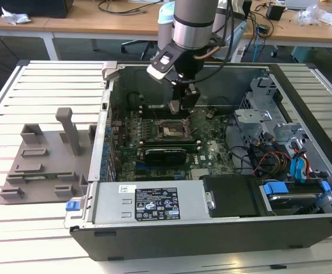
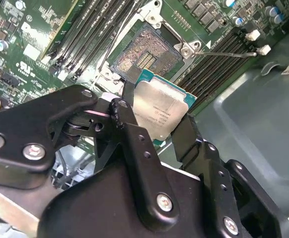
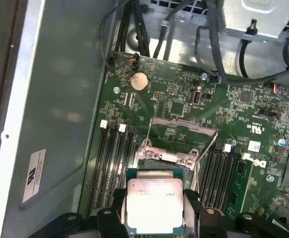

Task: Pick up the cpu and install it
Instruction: 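Place the cpu into insertion slot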

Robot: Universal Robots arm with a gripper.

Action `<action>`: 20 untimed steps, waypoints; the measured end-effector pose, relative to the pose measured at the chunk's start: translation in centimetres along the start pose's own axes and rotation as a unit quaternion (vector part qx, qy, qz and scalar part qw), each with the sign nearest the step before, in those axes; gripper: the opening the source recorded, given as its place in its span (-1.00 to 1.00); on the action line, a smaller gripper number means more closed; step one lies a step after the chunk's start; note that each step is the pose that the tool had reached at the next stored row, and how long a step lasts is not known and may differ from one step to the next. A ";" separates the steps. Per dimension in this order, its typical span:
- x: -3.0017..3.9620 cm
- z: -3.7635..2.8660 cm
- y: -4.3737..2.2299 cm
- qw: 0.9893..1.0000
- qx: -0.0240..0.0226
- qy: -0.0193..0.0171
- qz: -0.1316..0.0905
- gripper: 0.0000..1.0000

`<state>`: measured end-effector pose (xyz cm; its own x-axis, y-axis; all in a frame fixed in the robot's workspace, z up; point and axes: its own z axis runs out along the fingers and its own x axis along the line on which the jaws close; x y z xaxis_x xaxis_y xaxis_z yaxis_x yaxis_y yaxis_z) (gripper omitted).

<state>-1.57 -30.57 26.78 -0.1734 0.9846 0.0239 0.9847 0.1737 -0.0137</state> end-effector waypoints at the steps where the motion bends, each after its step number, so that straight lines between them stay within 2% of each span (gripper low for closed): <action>1: 0.00 0.00 0.00 1.000 0.000 0.000 0.004 0.09; 8: 0.00 0.03 0.00 0.999 -0.001 0.001 0.043 0.09; 12: 0.00 0.04 0.00 0.998 -0.002 0.001 0.066 0.09; 15: 0.00 0.05 0.00 0.996 -0.002 0.001 0.085 0.09; 17: 0.00 0.07 0.00 0.995 -0.002 0.001 0.102 0.09; 20: 0.00 0.08 0.00 0.993 -0.003 0.002 0.118 0.09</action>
<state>-1.57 -30.57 26.70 0.0623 0.9978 0.0238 0.9980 -0.0620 -0.0136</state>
